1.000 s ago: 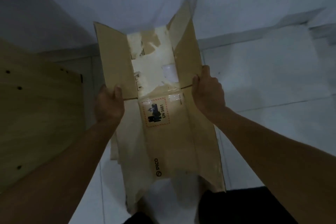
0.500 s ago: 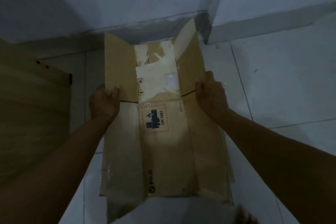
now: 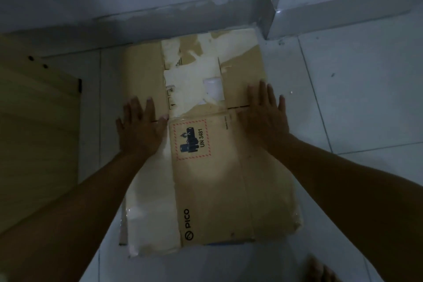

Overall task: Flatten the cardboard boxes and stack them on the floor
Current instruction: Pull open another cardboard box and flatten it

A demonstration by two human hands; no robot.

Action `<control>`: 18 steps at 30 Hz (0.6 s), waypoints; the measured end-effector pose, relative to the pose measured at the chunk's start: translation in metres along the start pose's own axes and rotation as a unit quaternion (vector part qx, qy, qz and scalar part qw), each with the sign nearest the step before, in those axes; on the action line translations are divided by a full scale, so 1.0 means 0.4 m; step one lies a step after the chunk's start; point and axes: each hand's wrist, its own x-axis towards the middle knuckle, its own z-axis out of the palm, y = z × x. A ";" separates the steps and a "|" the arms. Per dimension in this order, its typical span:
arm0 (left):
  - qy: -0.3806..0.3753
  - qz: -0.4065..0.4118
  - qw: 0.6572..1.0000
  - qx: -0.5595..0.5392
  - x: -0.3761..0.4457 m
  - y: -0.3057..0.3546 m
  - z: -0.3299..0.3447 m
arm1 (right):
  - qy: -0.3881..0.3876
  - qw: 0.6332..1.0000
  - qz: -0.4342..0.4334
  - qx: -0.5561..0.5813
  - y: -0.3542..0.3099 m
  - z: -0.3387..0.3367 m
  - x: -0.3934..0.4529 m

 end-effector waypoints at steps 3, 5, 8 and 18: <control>-0.008 -0.014 0.999 -0.041 -0.003 0.017 0.044 | -0.014 0.999 -0.025 0.043 -0.004 0.045 -0.019; 0.006 -0.012 0.999 -0.042 -0.006 0.019 0.043 | -0.007 0.998 -0.021 0.050 -0.006 0.046 -0.023; 0.040 0.024 0.998 -0.035 -0.029 0.029 -0.027 | 0.013 0.999 -0.031 0.020 -0.022 -0.015 -0.040; 0.165 0.165 0.971 -0.050 -0.297 0.203 -0.758 | 0.151 0.977 -0.119 0.094 -0.220 -0.753 -0.254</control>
